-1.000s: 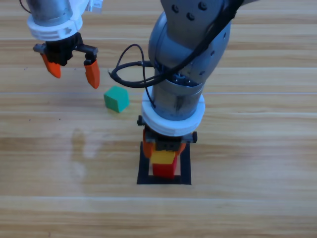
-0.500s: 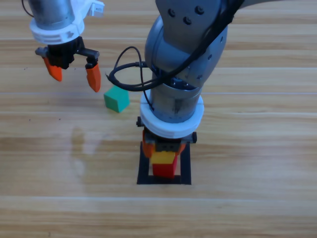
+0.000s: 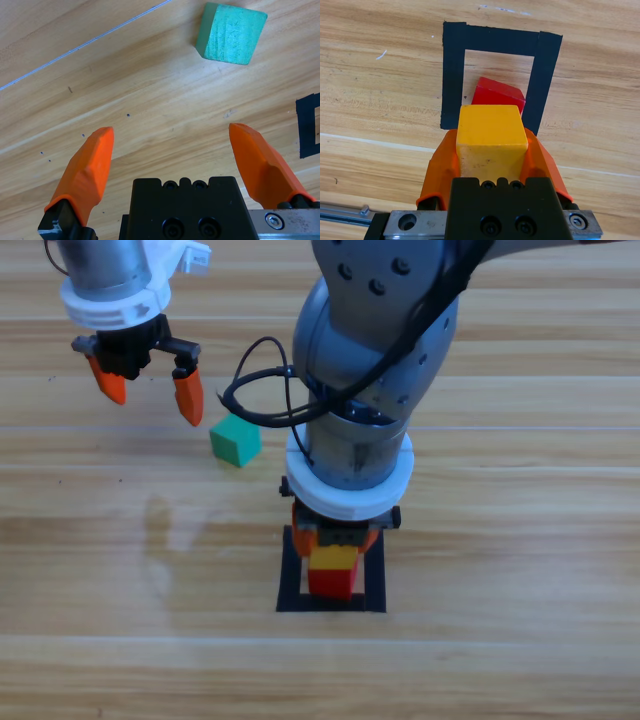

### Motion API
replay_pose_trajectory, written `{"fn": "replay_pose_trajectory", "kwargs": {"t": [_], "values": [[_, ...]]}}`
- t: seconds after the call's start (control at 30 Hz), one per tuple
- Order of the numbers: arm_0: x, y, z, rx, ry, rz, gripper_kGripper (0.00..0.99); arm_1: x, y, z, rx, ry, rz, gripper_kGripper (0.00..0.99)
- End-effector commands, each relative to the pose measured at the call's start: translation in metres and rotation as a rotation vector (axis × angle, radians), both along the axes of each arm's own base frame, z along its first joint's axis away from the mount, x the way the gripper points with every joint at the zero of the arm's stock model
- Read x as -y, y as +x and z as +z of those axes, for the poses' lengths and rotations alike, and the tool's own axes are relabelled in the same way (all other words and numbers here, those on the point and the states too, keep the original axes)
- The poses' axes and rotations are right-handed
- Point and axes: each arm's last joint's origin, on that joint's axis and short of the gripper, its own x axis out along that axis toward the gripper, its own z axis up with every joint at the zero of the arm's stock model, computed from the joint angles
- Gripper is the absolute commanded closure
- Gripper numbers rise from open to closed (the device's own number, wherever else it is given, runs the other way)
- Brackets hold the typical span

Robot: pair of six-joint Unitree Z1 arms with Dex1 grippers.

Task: Stack the blocks in the rectangular block: red at the bottom, yellow in the middle, green on top

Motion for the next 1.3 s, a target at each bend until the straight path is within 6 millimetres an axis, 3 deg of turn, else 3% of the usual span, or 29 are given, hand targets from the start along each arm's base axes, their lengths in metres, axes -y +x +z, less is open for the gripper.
{"fn": "replay_pose_trajectory", "kwargs": {"t": [0.03, 0.17, 0.27, 0.33, 0.4, 0.47, 0.6, 0.8, 0.97, 1.17, 1.23, 1.3], "values": [[0.011, 0.006, -0.023, -0.040, -0.002, -0.009, 0.014, -0.010, -0.005, -0.047, -0.016, -0.092, 0.026, 0.955], [0.011, 0.006, -0.023, -0.039, -0.002, -0.009, 0.014, -0.010, -0.005, -0.049, -0.012, -0.097, 0.026, 0.953], [0.011, 0.007, -0.024, -0.042, -0.001, -0.009, 0.014, -0.011, -0.004, -0.049, -0.010, -0.091, 0.032, 0.881], [0.012, 0.007, -0.025, -0.043, -0.001, -0.007, 0.014, -0.013, -0.004, -0.049, -0.018, -0.072, 0.061, 0.709], [0.012, 0.007, -0.025, -0.043, -0.001, -0.009, 0.014, -0.016, -0.004, -0.045, -0.016, -0.054, 0.098, 0.392], [0.012, 0.007, -0.024, -0.040, -0.002, -0.007, 0.016, -0.018, -0.003, -0.038, -0.005, -0.034, 0.121, 0.188], [0.012, 0.007, -0.024, -0.039, -0.002, -0.007, 0.016, -0.019, 0.002, -0.014, 0.094, -0.020, 0.133, 0.022], [0.012, 0.007, -0.023, -0.038, -0.003, -0.007, 0.014, -0.011, 0.003, 0.047, 0.243, 0.035, 0.141, 0.000], [0.015, 0.013, -0.021, -0.016, -0.011, -0.015, 0.014, 0.017, -0.009, 0.104, 0.326, 0.052, 0.123, 0.001], [0.037, 0.023, -0.013, 0.052, -0.036, -0.072, 0.016, 0.088, -0.023, 0.183, 0.419, 0.120, 0.137, 0.001], [0.053, 0.023, -0.021, 0.048, -0.037, -0.097, 0.017, 0.117, -0.025, 0.195, 0.432, 0.113, 0.162, 0.001], [0.073, 0.021, -0.032, 0.033, -0.048, -0.126, 0.031, 0.142, -0.019, 0.196, 0.336, 0.174, 0.382, 0.000]]}}
